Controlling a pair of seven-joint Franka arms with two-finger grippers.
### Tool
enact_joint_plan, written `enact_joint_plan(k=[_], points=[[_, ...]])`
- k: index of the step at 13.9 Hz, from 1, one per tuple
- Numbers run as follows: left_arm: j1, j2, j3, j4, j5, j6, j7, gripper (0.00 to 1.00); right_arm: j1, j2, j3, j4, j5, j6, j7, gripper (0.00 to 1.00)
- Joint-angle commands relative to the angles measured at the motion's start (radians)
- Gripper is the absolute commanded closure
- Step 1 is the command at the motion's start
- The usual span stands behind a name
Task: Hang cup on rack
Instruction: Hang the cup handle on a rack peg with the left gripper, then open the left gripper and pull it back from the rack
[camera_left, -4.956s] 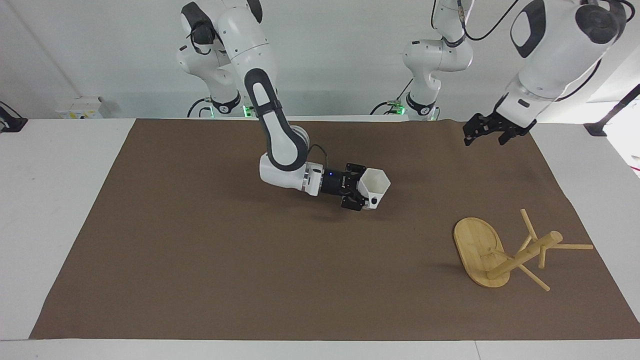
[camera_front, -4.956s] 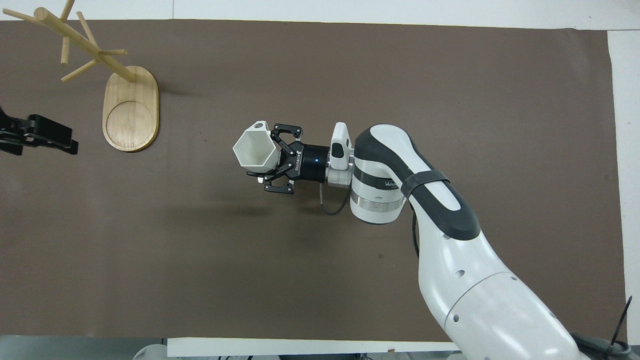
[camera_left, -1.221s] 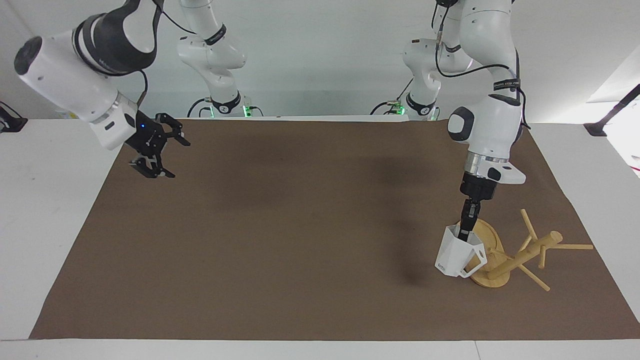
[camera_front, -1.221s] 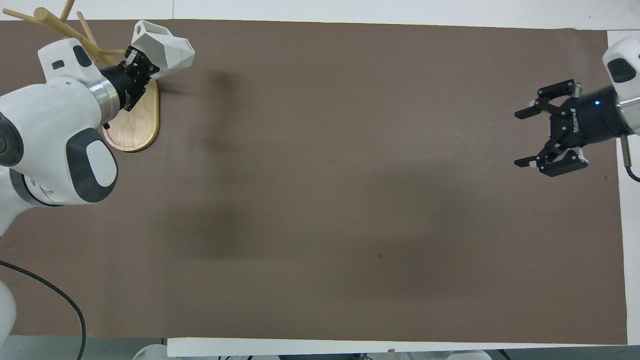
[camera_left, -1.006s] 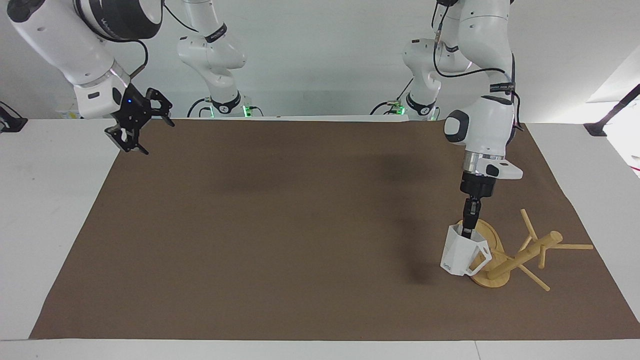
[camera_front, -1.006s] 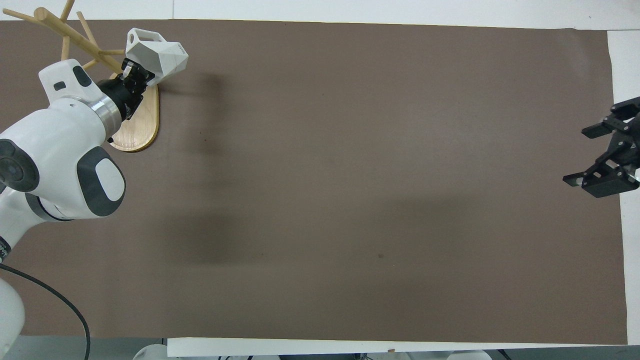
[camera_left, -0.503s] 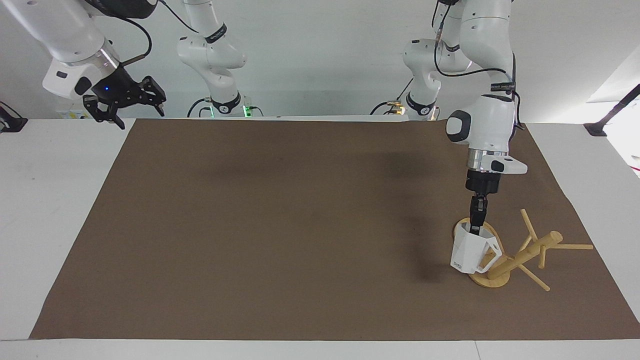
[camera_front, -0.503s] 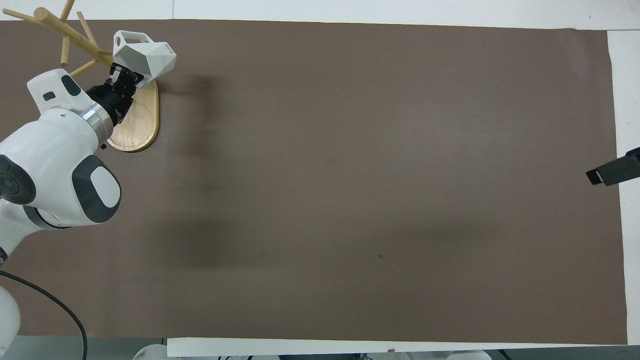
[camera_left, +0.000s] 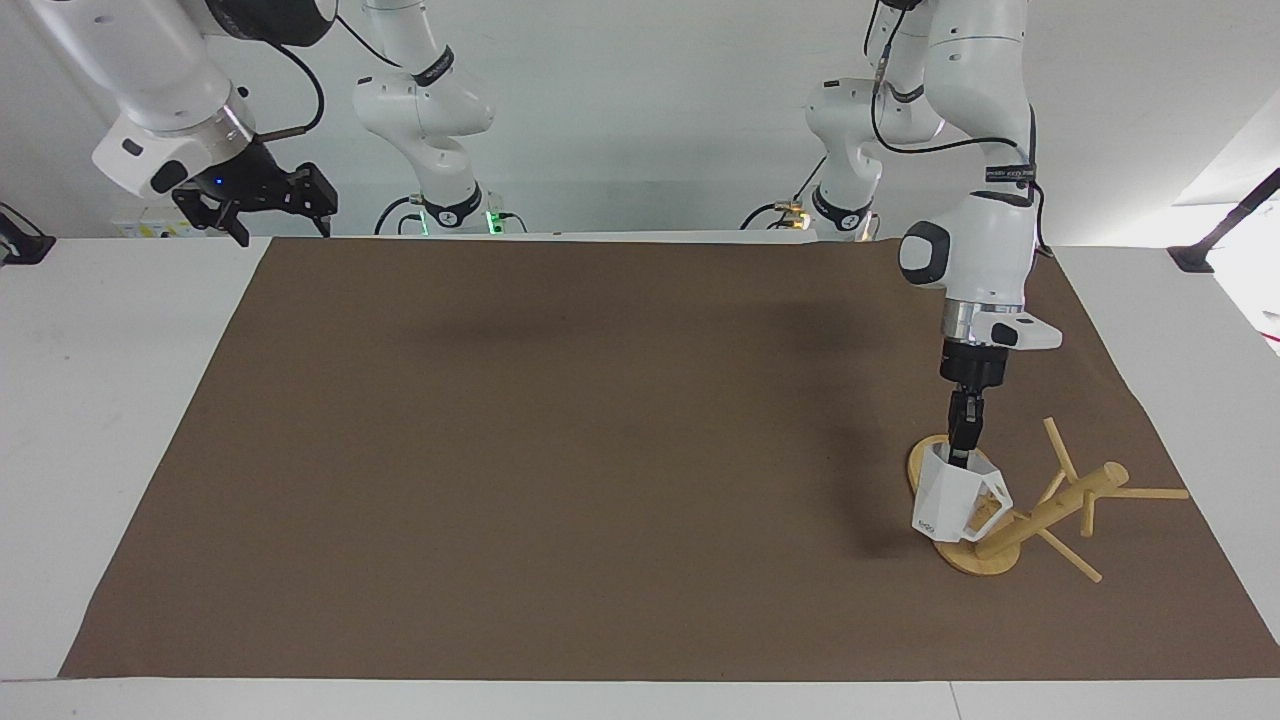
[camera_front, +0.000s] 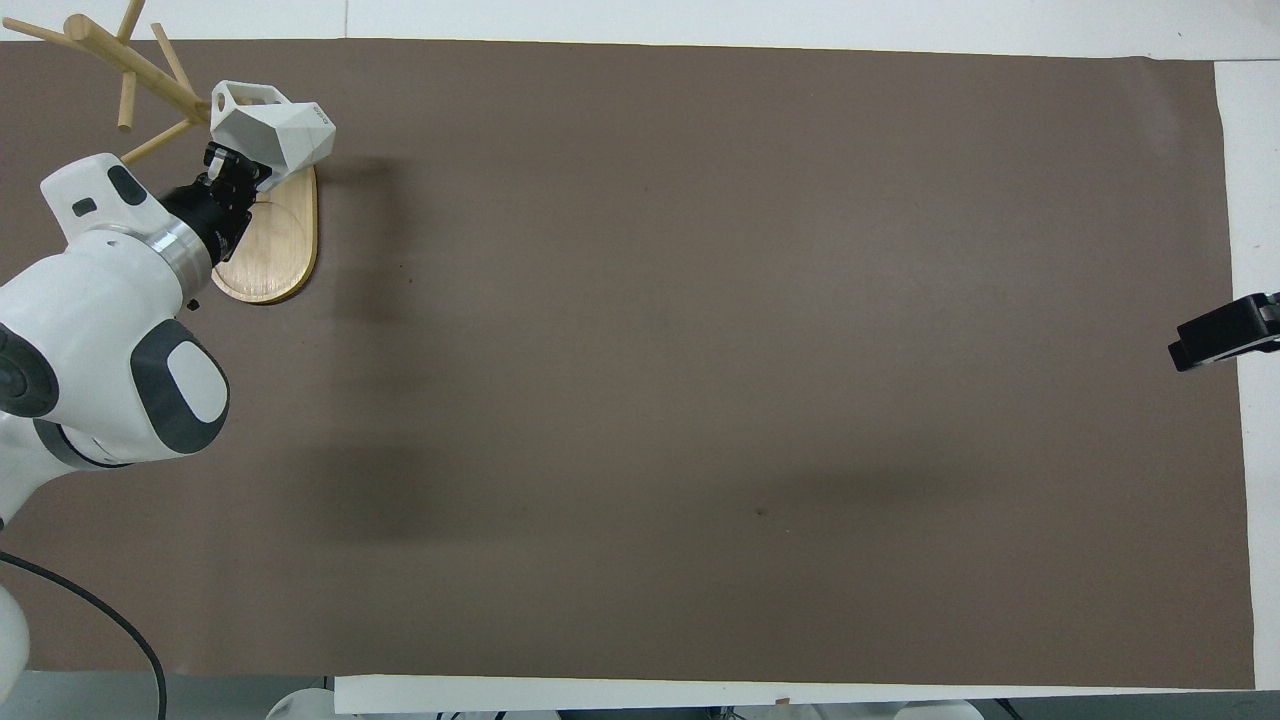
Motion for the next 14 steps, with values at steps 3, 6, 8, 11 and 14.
enact_joint_plan(k=[3, 6, 8, 11, 14], points=[[0.048, -0.044, -0.001, -0.005, -0.007, -0.129, 0.057, 0.79, 0.033, -0.02, -0.02, -0.027, -0.011, 0.002, 0.041, 0.0], [0.097, -0.04, 0.005, 0.108, -0.002, -0.405, 0.093, 0.01, 0.034, -0.02, -0.024, -0.028, -0.011, 0.001, 0.045, 0.0], [0.134, -0.04, 0.005, 0.17, 0.024, -0.554, 0.112, 0.0, 0.034, -0.026, -0.055, -0.036, -0.005, 0.001, 0.048, 0.0], [0.186, -0.05, 0.005, 0.271, 0.094, -0.802, 0.226, 0.0, 0.043, -0.029, -0.066, -0.044, -0.002, 0.007, 0.079, 0.0], [0.216, -0.073, 0.005, 0.398, 0.182, -1.104, 0.373, 0.0, 0.045, -0.026, -0.067, -0.045, -0.002, 0.009, 0.076, 0.0]])
